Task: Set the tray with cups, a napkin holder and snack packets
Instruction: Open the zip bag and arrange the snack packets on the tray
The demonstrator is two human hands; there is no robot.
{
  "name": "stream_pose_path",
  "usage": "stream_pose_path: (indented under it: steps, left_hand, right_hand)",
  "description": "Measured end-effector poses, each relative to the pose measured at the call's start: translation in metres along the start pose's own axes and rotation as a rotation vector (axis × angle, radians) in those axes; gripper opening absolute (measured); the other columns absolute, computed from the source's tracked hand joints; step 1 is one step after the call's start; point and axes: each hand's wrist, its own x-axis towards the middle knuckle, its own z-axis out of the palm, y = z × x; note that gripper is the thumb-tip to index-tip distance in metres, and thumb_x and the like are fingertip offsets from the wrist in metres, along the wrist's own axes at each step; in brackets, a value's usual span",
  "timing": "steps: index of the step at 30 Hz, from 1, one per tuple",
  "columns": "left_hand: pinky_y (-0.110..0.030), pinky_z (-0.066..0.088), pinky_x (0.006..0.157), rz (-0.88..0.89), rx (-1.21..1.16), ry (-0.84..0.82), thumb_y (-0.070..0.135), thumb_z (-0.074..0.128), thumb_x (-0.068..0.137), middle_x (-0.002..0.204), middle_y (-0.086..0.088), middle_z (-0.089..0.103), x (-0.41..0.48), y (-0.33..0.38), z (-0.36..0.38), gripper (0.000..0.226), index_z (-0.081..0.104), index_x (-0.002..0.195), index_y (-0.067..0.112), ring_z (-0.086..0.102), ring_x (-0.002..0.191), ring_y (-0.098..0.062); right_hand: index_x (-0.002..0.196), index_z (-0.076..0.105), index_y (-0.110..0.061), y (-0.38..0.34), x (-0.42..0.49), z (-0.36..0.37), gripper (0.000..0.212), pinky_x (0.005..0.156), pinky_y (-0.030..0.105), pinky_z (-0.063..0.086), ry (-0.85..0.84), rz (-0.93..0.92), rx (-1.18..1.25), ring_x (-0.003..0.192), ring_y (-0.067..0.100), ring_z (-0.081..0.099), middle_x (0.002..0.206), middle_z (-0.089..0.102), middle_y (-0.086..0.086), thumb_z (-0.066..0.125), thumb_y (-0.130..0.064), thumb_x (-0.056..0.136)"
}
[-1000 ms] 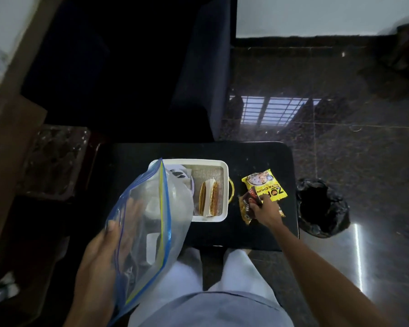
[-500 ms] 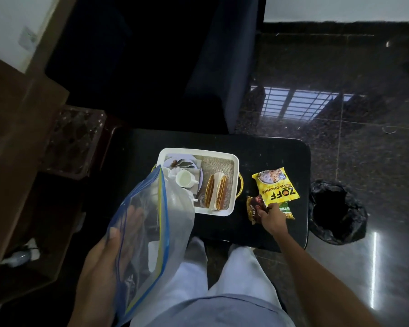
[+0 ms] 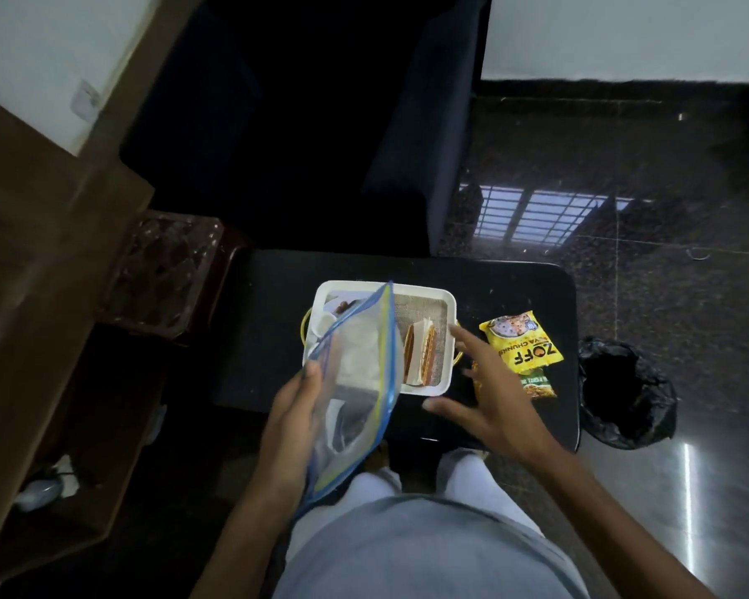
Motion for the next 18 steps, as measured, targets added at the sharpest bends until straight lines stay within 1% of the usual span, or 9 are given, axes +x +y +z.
stream_pose_path:
  steps: [2, 4, 6, 8, 10, 12, 13, 15, 18]
  left_hand:
    - [-0.051, 0.045, 0.112, 0.013, -0.026, -0.07, 0.066, 0.059, 0.084, 0.129, -0.004, 0.072, 0.004, 0.006, -0.001, 0.06, 0.071, 0.127, 0.026, 0.066, 0.124, -0.022]
    - [-0.054, 0.048, 0.109, 0.023, -0.014, -0.172, 0.066, 0.059, 0.087, 0.127, -0.005, 0.073, 0.006, 0.01, -0.006, 0.057, 0.07, 0.127, 0.027, 0.068, 0.122, -0.024]
    - [-0.038, 0.058, 0.098, 0.04, 0.024, -0.23, 0.058, 0.055, 0.094, 0.126, -0.006, 0.074, 0.008, 0.01, -0.005, 0.043, 0.075, 0.118, 0.029, 0.072, 0.113, -0.014]
    - [-0.015, 0.058, 0.081, 0.053, 0.061, -0.294, 0.044, 0.051, 0.103, 0.119, -0.008, 0.075, 0.008, 0.014, -0.005, 0.035, 0.081, 0.099, 0.027, 0.075, 0.098, -0.003]
    - [-0.023, 0.058, 0.082, 0.142, 0.186, -0.409, 0.052, 0.05, 0.098, 0.102, 0.0, 0.078, 0.008, 0.018, -0.009, 0.041, 0.077, 0.096, 0.021, 0.075, 0.095, -0.007]
    - [-0.025, 0.051, 0.075, 0.287, 0.411, -0.477, 0.061, 0.049, 0.092, 0.076, 0.015, 0.07, 0.007, 0.027, -0.016, 0.046, 0.069, 0.084, 0.02, 0.066, 0.077, 0.0]
    - [-0.024, 0.049, 0.074, 0.361, 0.524, -0.486, 0.06, 0.048, 0.093, 0.073, 0.018, 0.069, 0.009, 0.03, -0.023, 0.044, 0.069, 0.082, 0.023, 0.064, 0.074, 0.003]
    - [-0.025, 0.052, 0.082, 0.503, 0.593, -0.41, 0.051, 0.05, 0.095, 0.089, 0.017, 0.077, 0.011, 0.033, -0.039, 0.041, 0.078, 0.095, 0.022, 0.069, 0.09, 0.004]
    - [-0.018, 0.05, 0.096, 0.679, 0.384, -0.087, 0.037, 0.056, 0.097, 0.118, 0.013, 0.074, 0.007, 0.023, -0.066, 0.03, 0.075, 0.116, 0.022, 0.065, 0.116, 0.001]
  right_hand:
    - [0.156, 0.016, -0.034, -0.035, 0.003, 0.013, 0.115, 0.112, 0.015, 0.033, -0.055, -0.114, 0.04, 0.145, -0.001, 0.029, 0.158, 0.026, -0.024, 0.083, -0.061, 0.066]
    - [0.157, 0.011, -0.028, -0.062, 0.008, 0.028, 0.125, 0.116, 0.032, 0.036, -0.093, -0.153, 0.074, 0.148, 0.008, 0.026, 0.161, 0.023, -0.015, 0.088, -0.056, 0.063]
    - [0.156, 0.013, -0.026, -0.083, 0.013, 0.04, 0.124, 0.112, 0.04, 0.041, -0.103, -0.175, 0.11, 0.146, 0.012, 0.032, 0.159, 0.027, -0.012, 0.091, -0.049, 0.062]
    - [0.154, 0.018, -0.029, -0.1, 0.018, 0.055, 0.114, 0.109, 0.033, 0.043, -0.053, -0.202, 0.144, 0.141, 0.011, 0.039, 0.154, 0.035, -0.012, 0.089, -0.043, 0.067]
    - [0.149, 0.028, -0.031, -0.112, 0.021, 0.067, 0.09, 0.104, 0.023, 0.044, 0.039, -0.193, 0.167, 0.133, 0.008, 0.049, 0.145, 0.047, -0.012, 0.082, -0.035, 0.077]
    - [0.14, 0.043, -0.027, -0.118, 0.022, 0.073, 0.067, 0.09, 0.016, 0.046, 0.153, -0.151, 0.132, 0.116, 0.003, 0.06, 0.127, 0.061, -0.011, 0.074, -0.022, 0.081]
    - [0.133, 0.05, -0.025, -0.121, 0.023, 0.075, 0.059, 0.083, 0.015, 0.047, 0.202, -0.144, 0.107, 0.106, 0.002, 0.064, 0.117, 0.066, -0.011, 0.071, -0.014, 0.079]
    - [0.118, 0.062, -0.019, -0.123, 0.026, 0.079, 0.047, 0.074, 0.02, 0.05, 0.28, -0.161, 0.064, 0.091, 0.005, 0.068, 0.101, 0.071, -0.009, 0.069, 0.002, 0.077]
    - [0.097, 0.071, -0.017, -0.13, 0.032, 0.083, 0.035, 0.064, 0.028, 0.053, 0.53, -0.082, 0.031, 0.077, 0.005, 0.067, 0.085, 0.072, -0.012, 0.07, 0.012, 0.077]
